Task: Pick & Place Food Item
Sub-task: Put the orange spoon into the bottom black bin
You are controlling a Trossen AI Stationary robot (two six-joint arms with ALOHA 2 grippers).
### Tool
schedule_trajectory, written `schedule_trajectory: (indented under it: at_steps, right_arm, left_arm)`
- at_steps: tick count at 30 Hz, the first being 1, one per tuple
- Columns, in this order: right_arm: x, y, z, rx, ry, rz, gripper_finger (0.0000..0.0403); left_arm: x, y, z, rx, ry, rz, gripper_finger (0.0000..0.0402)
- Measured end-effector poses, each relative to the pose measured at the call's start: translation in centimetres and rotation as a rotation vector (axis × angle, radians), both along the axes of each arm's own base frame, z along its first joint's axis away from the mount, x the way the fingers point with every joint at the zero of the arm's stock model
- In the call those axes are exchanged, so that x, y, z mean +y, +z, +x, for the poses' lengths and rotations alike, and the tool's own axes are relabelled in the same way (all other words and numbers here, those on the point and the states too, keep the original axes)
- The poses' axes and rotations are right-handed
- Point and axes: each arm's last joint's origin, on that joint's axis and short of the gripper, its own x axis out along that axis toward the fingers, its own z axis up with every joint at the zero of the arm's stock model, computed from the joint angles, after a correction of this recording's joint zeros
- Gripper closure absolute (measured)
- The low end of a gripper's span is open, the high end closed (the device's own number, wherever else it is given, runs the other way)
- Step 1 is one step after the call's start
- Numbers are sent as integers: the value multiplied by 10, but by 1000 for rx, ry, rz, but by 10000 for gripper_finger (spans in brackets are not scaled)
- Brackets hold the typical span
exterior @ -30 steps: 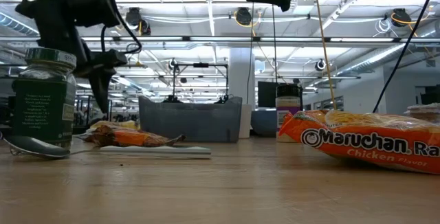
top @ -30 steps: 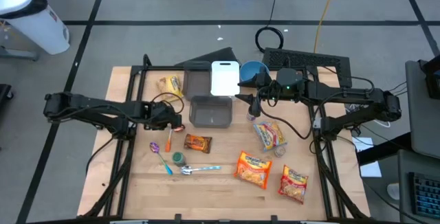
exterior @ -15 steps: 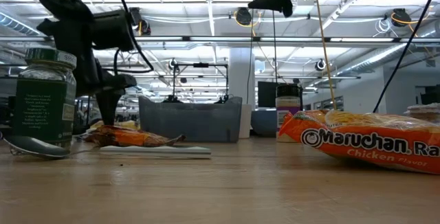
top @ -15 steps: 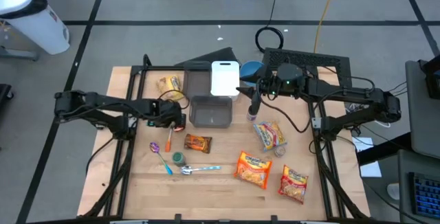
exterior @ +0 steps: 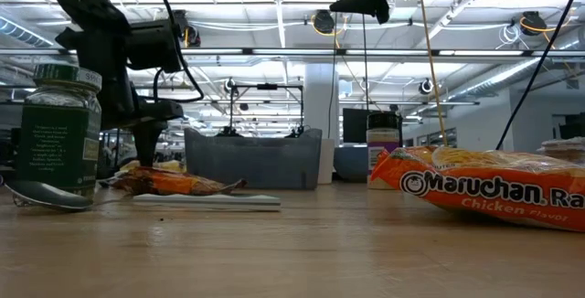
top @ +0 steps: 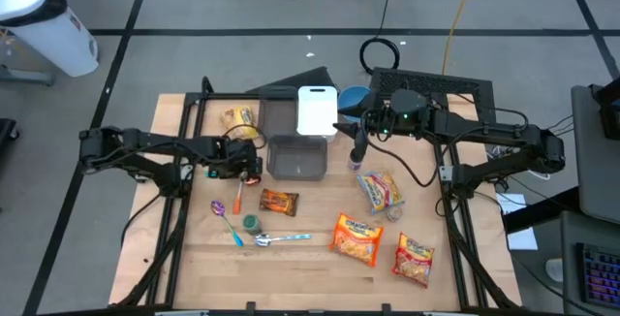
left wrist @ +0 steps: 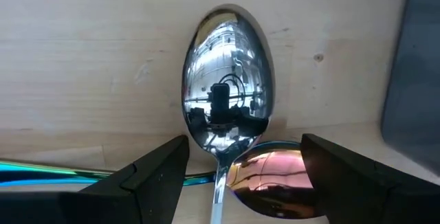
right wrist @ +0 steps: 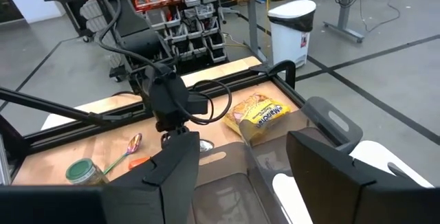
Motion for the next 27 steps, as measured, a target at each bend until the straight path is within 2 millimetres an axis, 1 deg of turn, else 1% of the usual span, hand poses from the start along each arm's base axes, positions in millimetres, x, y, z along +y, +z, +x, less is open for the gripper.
schedule_trajectory:
  at_steps: [6, 14, 17, 23, 27]
  right_arm:
    - [0, 0, 0, 3, 1, -2, 192]
    - [0, -3, -1, 28, 1, 4, 193]
    - [0, -3, -1, 32, 1, 5, 193]
    - [0, -5, -1, 52, 1, 10, 193]
    - [0, -5, -1, 52, 2, 10, 193]
  left_arm:
    - [3, -1, -2, 4, 48, -4, 106]
    - [3, -2, -6, 52, 100, -13, 110]
    - [3, -2, -7, 57, 100, -13, 131]
    - [3, -2, -7, 59, 94, -12, 196]
    - [3, -2, -7, 60, 86, -10, 228]
